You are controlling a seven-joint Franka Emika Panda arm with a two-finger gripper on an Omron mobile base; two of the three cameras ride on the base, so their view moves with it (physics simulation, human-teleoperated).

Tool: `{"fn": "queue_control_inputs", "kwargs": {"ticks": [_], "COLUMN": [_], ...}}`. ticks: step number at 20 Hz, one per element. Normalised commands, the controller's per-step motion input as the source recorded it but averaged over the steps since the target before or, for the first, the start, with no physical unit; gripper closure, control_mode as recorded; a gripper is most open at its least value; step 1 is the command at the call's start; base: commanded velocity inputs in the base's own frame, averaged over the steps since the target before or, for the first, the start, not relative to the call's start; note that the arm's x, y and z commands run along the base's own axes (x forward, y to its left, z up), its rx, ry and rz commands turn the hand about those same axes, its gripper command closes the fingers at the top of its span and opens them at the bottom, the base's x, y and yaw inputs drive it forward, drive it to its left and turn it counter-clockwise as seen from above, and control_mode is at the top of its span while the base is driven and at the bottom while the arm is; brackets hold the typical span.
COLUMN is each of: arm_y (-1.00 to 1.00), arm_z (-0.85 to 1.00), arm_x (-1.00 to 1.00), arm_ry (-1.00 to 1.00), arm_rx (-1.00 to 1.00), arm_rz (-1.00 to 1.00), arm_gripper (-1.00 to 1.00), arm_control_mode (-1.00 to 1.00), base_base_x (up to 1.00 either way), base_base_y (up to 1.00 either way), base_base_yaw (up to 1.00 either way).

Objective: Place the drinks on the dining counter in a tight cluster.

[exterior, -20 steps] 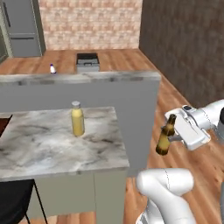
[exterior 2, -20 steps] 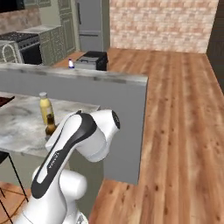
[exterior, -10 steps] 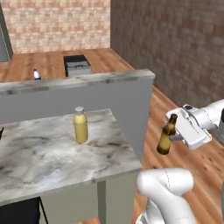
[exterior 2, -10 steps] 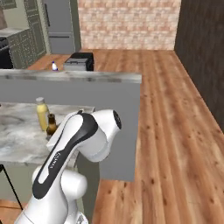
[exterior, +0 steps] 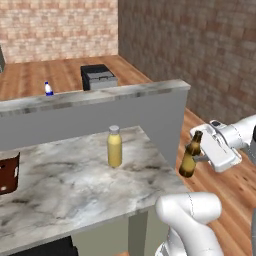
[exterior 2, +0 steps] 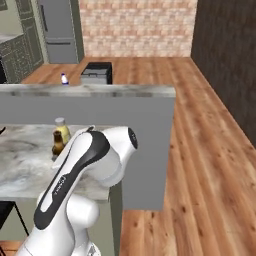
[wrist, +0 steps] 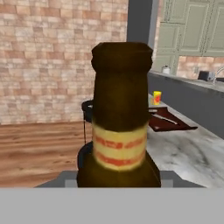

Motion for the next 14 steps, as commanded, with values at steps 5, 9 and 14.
{"fn": "queue_control_inputs", "kwargs": {"ticks": [5, 9, 14], "arm_y": [0.00, 0.00, 0.00], "arm_z": [0.00, 0.00, 0.00], "arm_x": [0.00, 0.00, 0.00], "arm_ry": [0.00, 0.00, 0.00], "arm_rx": [0.00, 0.00, 0.00], "arm_rz": [0.00, 0.00, 0.00], "arm_gripper": [1.00, 1.00, 1.00], "arm_control_mode": [1.00, 1.00, 1.00], "base_base_x": [0.65, 0.45, 0.04], "base_base_y": [0.02, 0.00, 0.00], "base_base_yaw": [0.00, 0.03, 0.00]}}
